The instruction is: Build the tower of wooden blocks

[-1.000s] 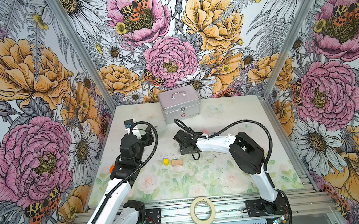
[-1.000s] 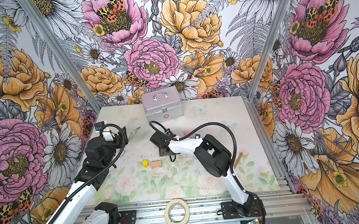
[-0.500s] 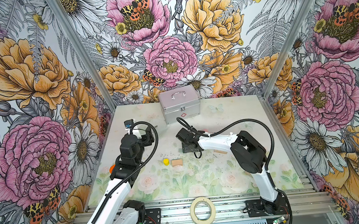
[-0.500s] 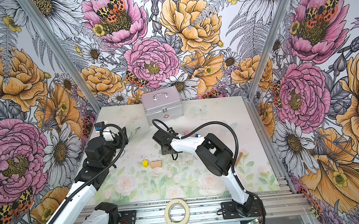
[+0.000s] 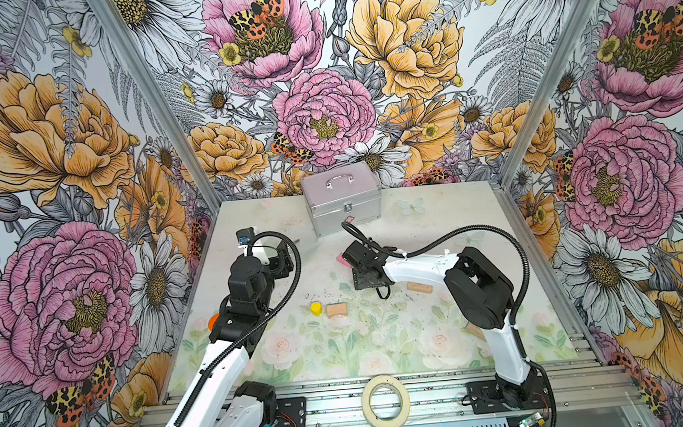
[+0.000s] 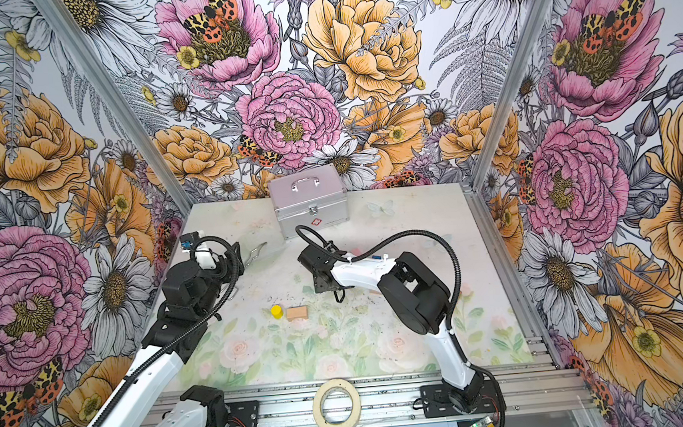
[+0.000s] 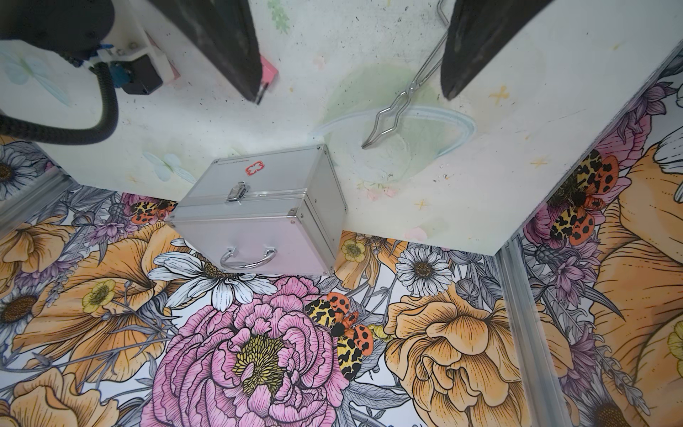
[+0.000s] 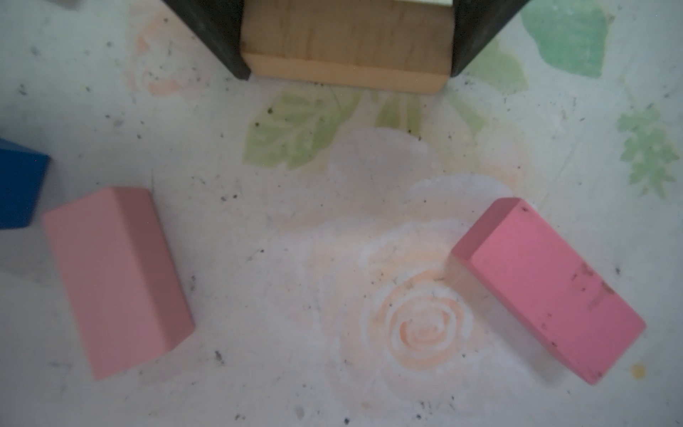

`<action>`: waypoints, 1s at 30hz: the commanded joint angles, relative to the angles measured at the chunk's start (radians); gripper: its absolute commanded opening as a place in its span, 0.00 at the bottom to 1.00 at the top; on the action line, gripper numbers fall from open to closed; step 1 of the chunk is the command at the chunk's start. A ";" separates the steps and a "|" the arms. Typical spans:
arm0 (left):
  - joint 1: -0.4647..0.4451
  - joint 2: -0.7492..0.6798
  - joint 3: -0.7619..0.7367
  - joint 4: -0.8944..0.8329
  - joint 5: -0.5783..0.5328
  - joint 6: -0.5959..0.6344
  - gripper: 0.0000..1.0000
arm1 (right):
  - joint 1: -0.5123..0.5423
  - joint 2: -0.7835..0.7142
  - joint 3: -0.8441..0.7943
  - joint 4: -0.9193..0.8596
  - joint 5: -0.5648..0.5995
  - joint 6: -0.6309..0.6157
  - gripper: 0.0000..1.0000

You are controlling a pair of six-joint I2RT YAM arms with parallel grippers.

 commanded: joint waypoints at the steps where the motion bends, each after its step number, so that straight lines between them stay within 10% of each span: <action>1: 0.004 0.003 -0.010 0.009 -0.011 0.011 0.77 | -0.029 -0.026 -0.021 -0.027 0.007 -0.032 0.12; 14: 0.005 0.012 -0.006 0.006 -0.008 0.011 0.77 | -0.042 -0.032 -0.041 -0.001 -0.025 -0.041 0.18; 30: 0.009 0.015 -0.005 0.006 -0.003 0.009 0.77 | -0.047 -0.015 -0.033 0.010 -0.061 -0.074 0.53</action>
